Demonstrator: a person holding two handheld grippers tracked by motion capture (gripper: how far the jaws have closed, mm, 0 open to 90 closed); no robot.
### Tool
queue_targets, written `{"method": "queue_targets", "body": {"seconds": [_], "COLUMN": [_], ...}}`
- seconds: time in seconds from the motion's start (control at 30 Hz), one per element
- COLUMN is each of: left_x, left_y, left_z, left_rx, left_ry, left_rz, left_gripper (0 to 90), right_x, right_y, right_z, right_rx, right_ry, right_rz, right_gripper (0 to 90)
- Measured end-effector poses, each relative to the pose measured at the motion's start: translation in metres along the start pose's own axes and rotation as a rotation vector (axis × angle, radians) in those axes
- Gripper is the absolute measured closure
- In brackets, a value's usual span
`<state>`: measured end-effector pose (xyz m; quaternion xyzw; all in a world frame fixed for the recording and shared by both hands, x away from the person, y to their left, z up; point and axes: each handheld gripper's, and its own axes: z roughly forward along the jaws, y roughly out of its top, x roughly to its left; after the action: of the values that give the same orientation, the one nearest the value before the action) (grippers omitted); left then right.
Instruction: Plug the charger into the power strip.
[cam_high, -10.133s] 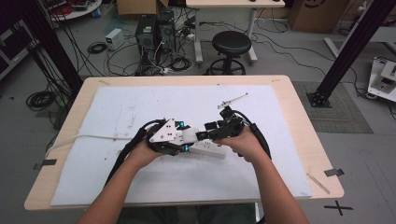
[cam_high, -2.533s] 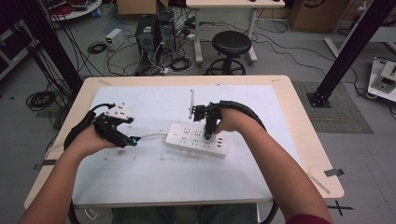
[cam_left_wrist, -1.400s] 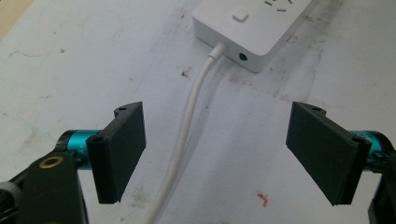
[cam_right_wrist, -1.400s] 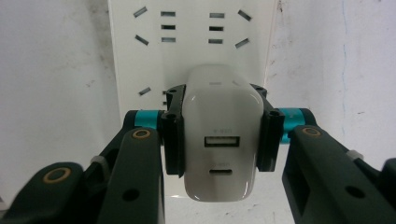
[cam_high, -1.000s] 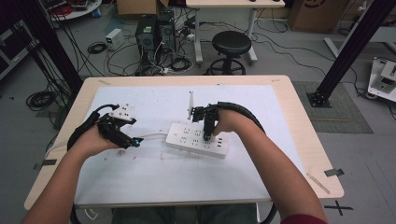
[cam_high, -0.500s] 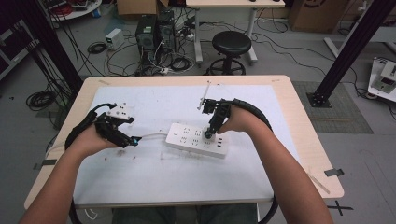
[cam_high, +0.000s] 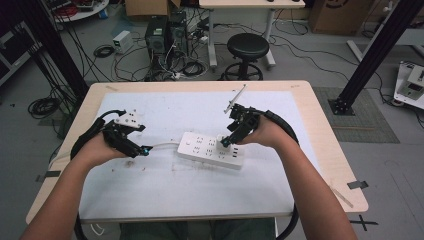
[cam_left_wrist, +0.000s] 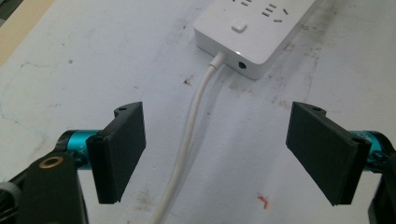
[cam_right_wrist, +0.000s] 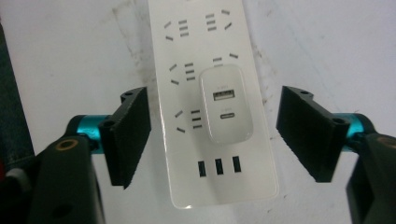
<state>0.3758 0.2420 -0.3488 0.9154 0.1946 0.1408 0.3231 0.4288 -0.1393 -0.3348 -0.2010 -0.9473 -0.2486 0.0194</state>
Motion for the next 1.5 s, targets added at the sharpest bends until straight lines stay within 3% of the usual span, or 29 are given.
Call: {"method": "queue_targets", "body": {"seconds": [0.03, 0.07, 0.17, 0.43, 0.47, 0.5, 0.67, 0.7, 0.97, 1.5], "left_x": [0.0, 0.0, 0.001, 0.001, 0.002, 0.002, 0.002, 0.003, 0.005, 0.007], "left_y": [0.0, 0.0, 0.0, 0.001, 0.002, 0.003, 0.004, 0.004, 0.004, 0.001], "left_z": [0.0, -0.001, -0.002, -0.001, 0.0, 0.0, -0.001, -0.003, -0.005, -0.009], "left_rx": [0.0, -0.01, -0.017, -0.048, -0.058, -0.066, -0.099, -0.117, -0.132, -0.132], "left_ry": [0.0, 0.001, 0.0, -0.008, -0.007, -0.009, -0.011, -0.002, 0.008, 0.026], "left_rz": [0.0, 0.0, 0.007, 0.009, 0.018, 0.02, 0.015, 0.011, -0.002, -0.024], "left_gripper": [20.0, 20.0, 20.0, 20.0, 20.0, 20.0, 20.0, 20.0, 19.5, 19.5], "right_x": [0.0, 0.002, 0.003, 0.005, 0.005, 0.006, 0.006, 0.005, 0.003, 0.004], "right_y": [0.0, -0.003, -0.007, -0.017, -0.019, -0.025, -0.03, -0.034, -0.037, -0.039], "right_z": [0.0, -0.005, -0.011, -0.021, -0.023, -0.027, -0.032, -0.036, -0.041, -0.042], "right_rx": [0.0, -0.052, -0.106, -0.217, -0.233, -0.295, -0.348, -0.381, -0.427, -0.405], "right_ry": [0.0, 0.012, 0.009, -0.009, -0.004, -0.007, -0.019, -0.016, -0.011, -0.026], "right_rz": [0.0, 0.005, 0.018, 0.034, 0.042, 0.047, 0.052, 0.058, 0.06, 0.075], "right_gripper": [25.7, 25.7, 24.8, 21.1, 21.1, 21.0, 20.5, 20.5, 20.2, 20.2]}}
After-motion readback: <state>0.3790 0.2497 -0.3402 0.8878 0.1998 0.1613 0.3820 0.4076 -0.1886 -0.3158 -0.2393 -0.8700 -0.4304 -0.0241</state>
